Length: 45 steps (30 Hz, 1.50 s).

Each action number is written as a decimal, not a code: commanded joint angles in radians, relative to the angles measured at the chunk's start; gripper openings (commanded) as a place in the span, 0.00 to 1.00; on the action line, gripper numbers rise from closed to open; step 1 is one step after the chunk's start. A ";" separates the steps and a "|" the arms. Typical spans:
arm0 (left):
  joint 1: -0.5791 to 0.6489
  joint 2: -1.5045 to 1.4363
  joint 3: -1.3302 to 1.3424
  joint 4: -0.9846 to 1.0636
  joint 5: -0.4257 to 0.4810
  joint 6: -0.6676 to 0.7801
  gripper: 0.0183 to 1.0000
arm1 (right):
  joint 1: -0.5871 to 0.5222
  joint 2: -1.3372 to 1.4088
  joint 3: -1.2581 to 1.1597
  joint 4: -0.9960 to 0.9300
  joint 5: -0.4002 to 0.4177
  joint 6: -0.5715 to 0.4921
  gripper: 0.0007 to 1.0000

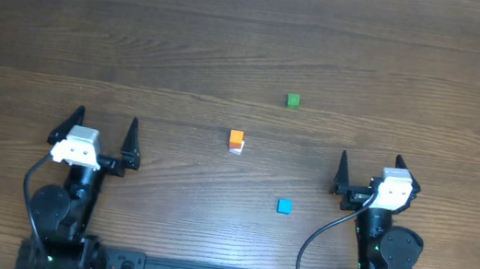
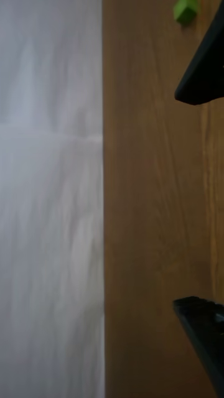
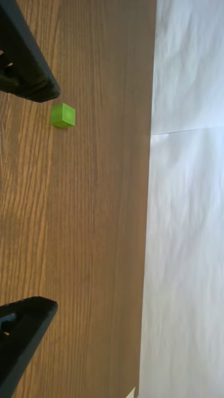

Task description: Stack Cubes

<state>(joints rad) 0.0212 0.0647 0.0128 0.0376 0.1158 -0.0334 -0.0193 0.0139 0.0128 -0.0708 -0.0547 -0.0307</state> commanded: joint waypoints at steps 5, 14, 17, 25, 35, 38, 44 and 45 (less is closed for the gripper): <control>0.003 -0.062 -0.007 -0.106 -0.016 0.029 1.00 | -0.006 -0.008 -0.008 0.002 -0.014 -0.004 0.99; 0.003 -0.062 -0.007 -0.106 -0.016 0.029 1.00 | -0.006 -0.008 -0.008 0.002 -0.014 -0.004 0.99; 0.003 -0.062 -0.007 -0.106 -0.016 0.029 1.00 | -0.006 -0.008 -0.008 0.002 -0.014 -0.004 0.99; 0.003 -0.062 -0.007 -0.106 -0.016 0.029 1.00 | -0.006 -0.008 -0.008 0.002 -0.014 -0.004 0.99; 0.003 -0.062 -0.007 -0.106 -0.016 0.029 1.00 | -0.005 -0.008 -0.007 0.246 -0.092 0.316 0.99; 0.003 -0.062 -0.007 -0.106 -0.016 0.029 1.00 | -0.005 -0.006 0.032 0.304 -0.171 0.336 0.99; 0.003 -0.062 -0.007 -0.106 -0.016 0.029 1.00 | -0.005 0.105 0.327 0.055 -0.166 0.267 0.99; 0.003 -0.062 -0.007 -0.106 -0.016 0.029 1.00 | -0.005 0.141 0.384 0.016 -0.166 0.251 0.99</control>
<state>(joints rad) 0.0212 0.0147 0.0101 -0.0647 0.1116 -0.0185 -0.0193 0.0895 0.2401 -0.0238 -0.1898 0.2440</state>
